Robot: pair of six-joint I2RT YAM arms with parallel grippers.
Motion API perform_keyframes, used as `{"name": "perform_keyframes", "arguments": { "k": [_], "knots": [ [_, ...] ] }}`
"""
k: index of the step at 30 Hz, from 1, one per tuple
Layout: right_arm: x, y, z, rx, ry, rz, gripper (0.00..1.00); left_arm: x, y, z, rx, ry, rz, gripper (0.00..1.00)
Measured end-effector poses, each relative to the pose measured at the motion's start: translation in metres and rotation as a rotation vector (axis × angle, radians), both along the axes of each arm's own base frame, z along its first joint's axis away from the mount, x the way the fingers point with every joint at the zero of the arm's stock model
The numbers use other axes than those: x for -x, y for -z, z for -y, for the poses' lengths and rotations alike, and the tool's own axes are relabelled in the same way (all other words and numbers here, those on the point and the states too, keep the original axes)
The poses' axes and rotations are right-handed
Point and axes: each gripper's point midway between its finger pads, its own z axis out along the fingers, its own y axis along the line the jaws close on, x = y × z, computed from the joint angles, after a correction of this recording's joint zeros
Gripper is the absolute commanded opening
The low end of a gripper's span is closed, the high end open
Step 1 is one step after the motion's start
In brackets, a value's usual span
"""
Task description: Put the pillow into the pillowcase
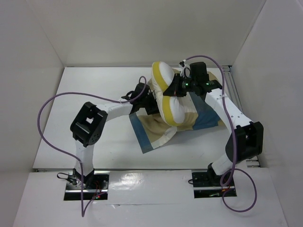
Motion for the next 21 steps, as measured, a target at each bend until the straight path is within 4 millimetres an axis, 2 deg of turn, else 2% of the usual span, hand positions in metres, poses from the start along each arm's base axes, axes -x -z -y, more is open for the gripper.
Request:
{"name": "perform_keyframes", "arguments": {
  "k": [1,6,11,12,16,20,21],
  "knots": [
    [0.000,0.000,0.000,-0.001,-0.001,0.001,0.00,-0.002,-0.001,0.003,-0.004,0.001,0.003,0.81],
    [0.001,0.000,-0.004,0.001,-0.007,0.006,0.00,-0.010,0.010,0.004,-0.049,-0.030,0.000,0.82],
    [0.001,-0.002,-0.006,0.002,-0.011,0.011,0.00,-0.033,0.021,0.004,-0.129,-0.075,0.027,0.83],
    [0.001,-0.002,-0.006,0.002,-0.010,0.012,0.00,-0.036,0.023,0.004,-0.142,-0.085,0.029,0.81],
    [0.000,-0.002,-0.006,0.002,-0.005,0.011,0.00,-0.052,0.026,0.002,-0.202,-0.122,0.039,0.59],
    [-0.003,-0.003,-0.005,0.005,0.006,0.020,0.00,-0.064,0.027,0.002,-0.233,-0.152,0.044,0.53],
    [-0.003,-0.003,-0.005,0.005,0.008,0.019,0.00,-0.065,0.028,0.001,-0.239,-0.156,0.041,0.46]
  ]
}}
